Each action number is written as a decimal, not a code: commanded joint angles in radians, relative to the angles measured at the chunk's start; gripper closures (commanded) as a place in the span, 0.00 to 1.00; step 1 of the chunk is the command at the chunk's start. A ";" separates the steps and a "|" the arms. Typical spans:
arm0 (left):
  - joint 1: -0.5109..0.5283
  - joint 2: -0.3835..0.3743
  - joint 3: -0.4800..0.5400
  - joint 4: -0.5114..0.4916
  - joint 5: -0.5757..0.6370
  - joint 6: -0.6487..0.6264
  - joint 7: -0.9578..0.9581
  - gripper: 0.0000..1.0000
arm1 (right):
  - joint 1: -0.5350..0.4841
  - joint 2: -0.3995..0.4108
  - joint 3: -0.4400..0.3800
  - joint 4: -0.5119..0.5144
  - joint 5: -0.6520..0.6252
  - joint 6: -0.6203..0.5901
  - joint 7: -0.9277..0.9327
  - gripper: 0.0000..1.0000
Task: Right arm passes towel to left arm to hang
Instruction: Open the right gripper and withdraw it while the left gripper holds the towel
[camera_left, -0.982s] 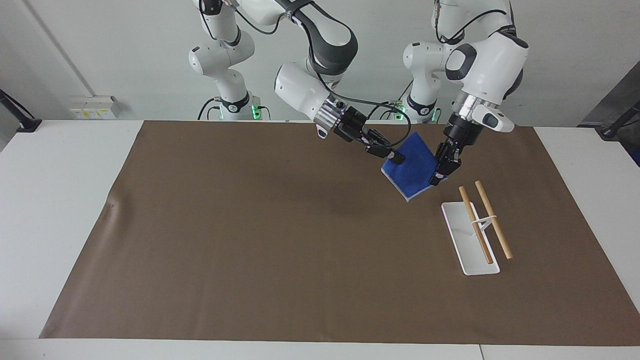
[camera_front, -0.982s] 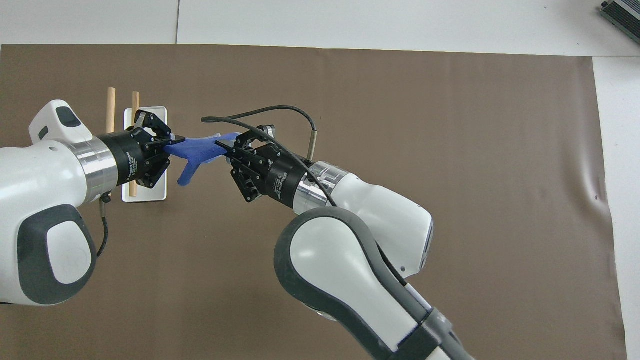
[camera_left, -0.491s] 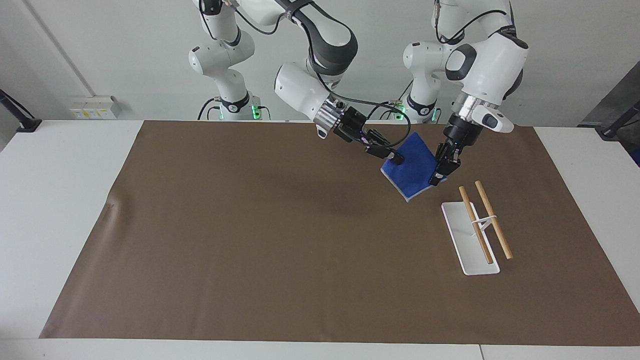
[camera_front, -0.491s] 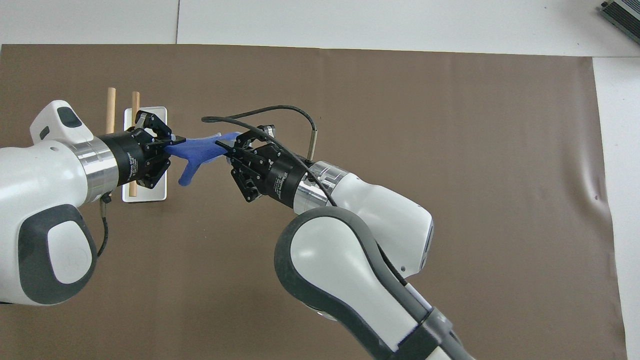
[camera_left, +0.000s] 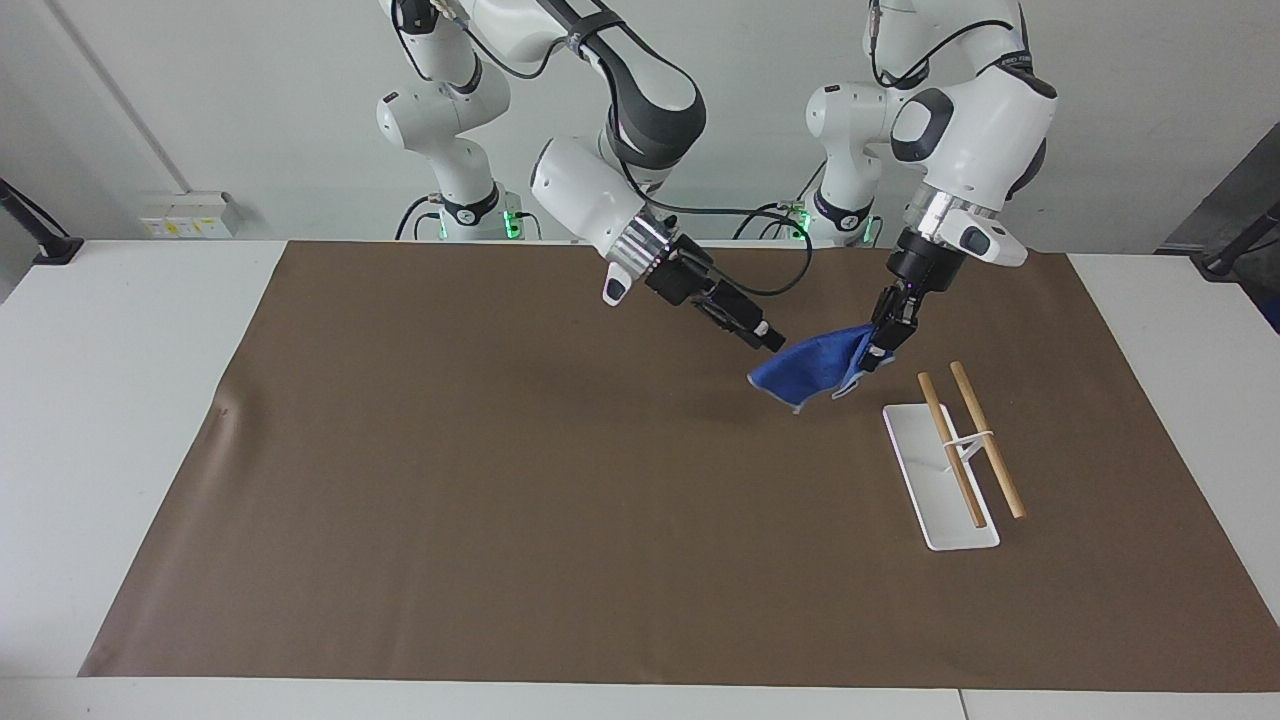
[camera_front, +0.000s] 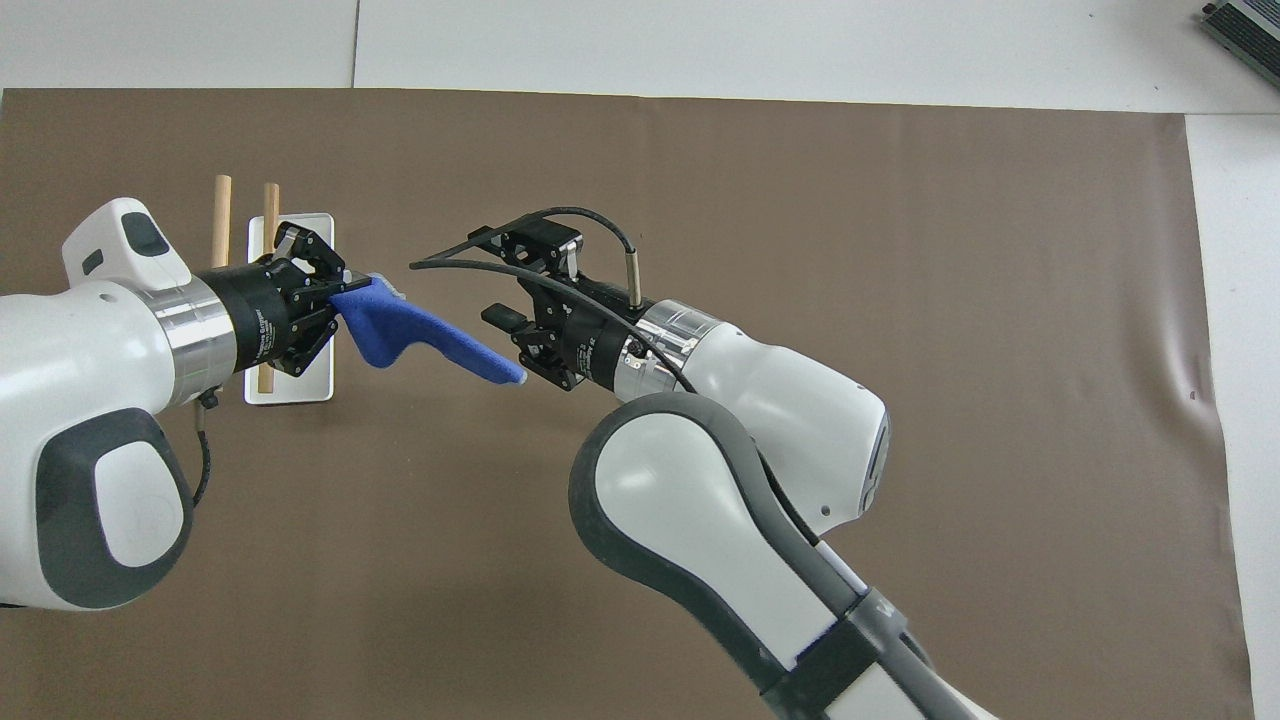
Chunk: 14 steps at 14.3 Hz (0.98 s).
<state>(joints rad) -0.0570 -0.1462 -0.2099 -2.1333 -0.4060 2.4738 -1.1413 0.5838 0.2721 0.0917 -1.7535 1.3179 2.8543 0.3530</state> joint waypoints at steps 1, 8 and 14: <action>0.003 -0.007 0.006 -0.011 -0.004 -0.004 0.073 1.00 | -0.059 -0.005 0.005 -0.049 -0.196 0.008 -0.113 0.00; 0.009 0.043 0.014 0.004 0.016 0.010 0.375 1.00 | -0.335 -0.007 0.005 -0.070 -0.944 -0.212 -0.204 0.00; 0.009 0.125 0.069 0.085 0.041 -0.006 0.583 1.00 | -0.410 -0.014 -0.059 0.038 -1.367 -0.523 -0.117 0.00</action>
<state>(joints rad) -0.0478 -0.0614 -0.1634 -2.0997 -0.3974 2.4765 -0.6104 0.1948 0.2681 0.0334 -1.7719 0.0248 2.4459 0.1967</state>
